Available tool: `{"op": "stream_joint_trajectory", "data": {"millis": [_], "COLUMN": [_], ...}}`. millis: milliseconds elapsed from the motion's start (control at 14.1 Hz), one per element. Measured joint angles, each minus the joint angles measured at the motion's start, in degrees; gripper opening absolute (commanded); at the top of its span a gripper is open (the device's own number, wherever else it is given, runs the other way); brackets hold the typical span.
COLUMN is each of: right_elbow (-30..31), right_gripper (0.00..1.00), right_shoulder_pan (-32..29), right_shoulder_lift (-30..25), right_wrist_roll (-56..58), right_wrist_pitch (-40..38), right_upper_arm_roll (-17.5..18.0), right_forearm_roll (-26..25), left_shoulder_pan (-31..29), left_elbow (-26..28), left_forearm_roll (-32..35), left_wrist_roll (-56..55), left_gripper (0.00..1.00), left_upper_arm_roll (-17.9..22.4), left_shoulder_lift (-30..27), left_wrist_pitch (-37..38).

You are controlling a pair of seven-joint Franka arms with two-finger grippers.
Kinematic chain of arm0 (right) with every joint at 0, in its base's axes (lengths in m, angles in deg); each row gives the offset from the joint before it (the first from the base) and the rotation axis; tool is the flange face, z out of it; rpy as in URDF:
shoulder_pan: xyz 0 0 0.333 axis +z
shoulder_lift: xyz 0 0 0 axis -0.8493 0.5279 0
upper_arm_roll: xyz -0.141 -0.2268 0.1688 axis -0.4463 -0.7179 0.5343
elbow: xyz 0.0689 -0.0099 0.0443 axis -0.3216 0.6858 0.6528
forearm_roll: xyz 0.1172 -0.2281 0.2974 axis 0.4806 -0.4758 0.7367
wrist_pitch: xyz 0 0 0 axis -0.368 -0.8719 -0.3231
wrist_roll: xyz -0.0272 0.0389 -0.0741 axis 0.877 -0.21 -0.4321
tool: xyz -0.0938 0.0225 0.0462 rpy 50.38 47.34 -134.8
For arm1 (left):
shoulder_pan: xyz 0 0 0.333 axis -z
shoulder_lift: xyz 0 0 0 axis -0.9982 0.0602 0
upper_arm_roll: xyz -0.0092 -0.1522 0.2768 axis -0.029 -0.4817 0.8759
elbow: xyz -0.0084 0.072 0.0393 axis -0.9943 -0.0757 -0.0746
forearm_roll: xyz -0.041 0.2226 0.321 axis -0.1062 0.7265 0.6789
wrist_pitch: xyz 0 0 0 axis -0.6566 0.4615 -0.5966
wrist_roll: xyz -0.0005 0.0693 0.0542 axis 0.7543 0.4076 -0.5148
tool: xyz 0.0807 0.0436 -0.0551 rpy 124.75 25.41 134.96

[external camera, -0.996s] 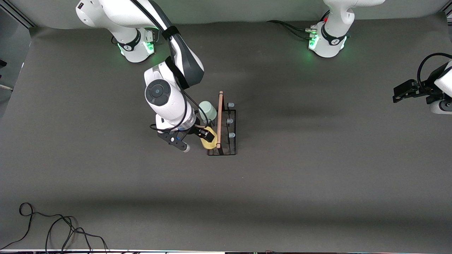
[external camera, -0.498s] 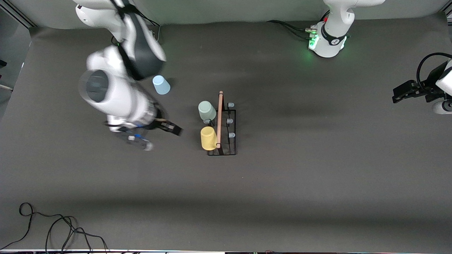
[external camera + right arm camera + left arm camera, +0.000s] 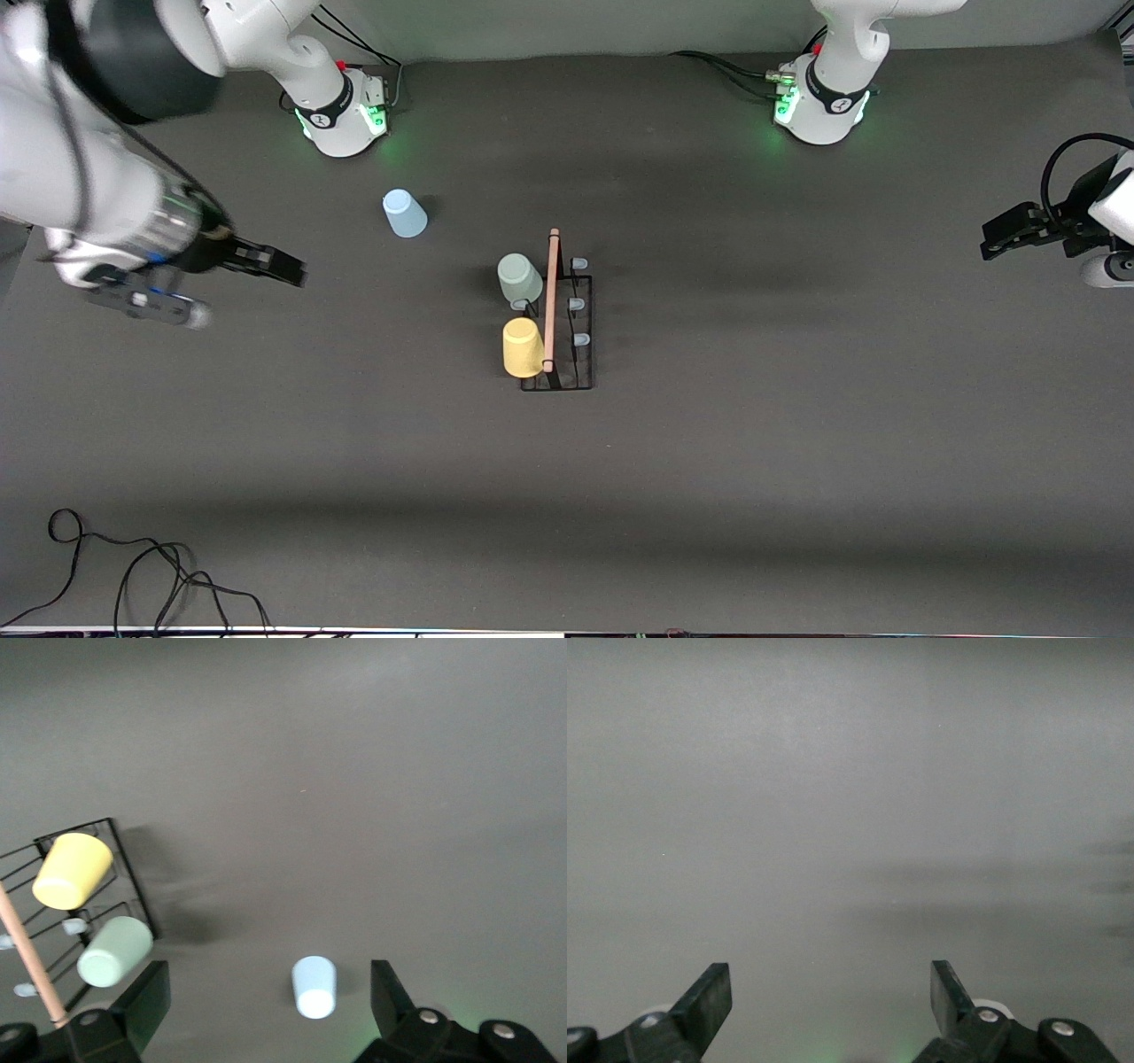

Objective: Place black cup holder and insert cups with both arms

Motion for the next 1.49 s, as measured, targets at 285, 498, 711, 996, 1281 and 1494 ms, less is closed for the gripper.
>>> {"op": "stream_joint_trajectory", "data": {"millis": [285,498,711,996,1281,1494], "right_elbow": [-0.03,-0.03,-0.03,-0.03,-0.05,-0.12], "right_gripper": [1.0,1.0,1.0,1.0,1.0,1.0], "right_shoulder_pan": [-0.03,0.02,0.03,-6.8,-25.54,-37.45], "right_shoulder_lift": [-1.88,-1.87,-1.86,-1.83,-1.91,-2.28], "right_wrist_roll": [6.36,6.65,6.66,6.66,6.86,9.58], "right_wrist_pitch": [-0.45,-0.45,-0.45,-0.45,-0.45,-0.44], "right_upper_arm_roll": [-2.77,-2.92,-2.79,4.8,23.08,33.52], "right_forearm_roll": [-4.59,-4.85,-4.85,-4.92,-5.11,-5.17], "left_shoulder_pan": [0.07,1.05,1.46,1.53,1.34,1.34], "left_elbow": [0.0,0.01,0.01,0.01,0.01,0.01], "left_forearm_roll": [0.0,0.0,0.01,0.01,0.01,0.02], "left_wrist_roll": [-1.32,-4.11,-4.42,-4.46,-4.72,-4.73], "left_gripper": [1.0,1.0,1.0,1.0,1.0,1.0], "left_upper_arm_roll": [-0.09,-0.49,-0.61,-0.96,-0.67,-0.67], "left_shoulder_lift": [0.01,0.01,0.01,0.01,0.02,0.29], "left_wrist_pitch": [0.0,0.02,0.07,0.11,-0.06,-0.09]}}
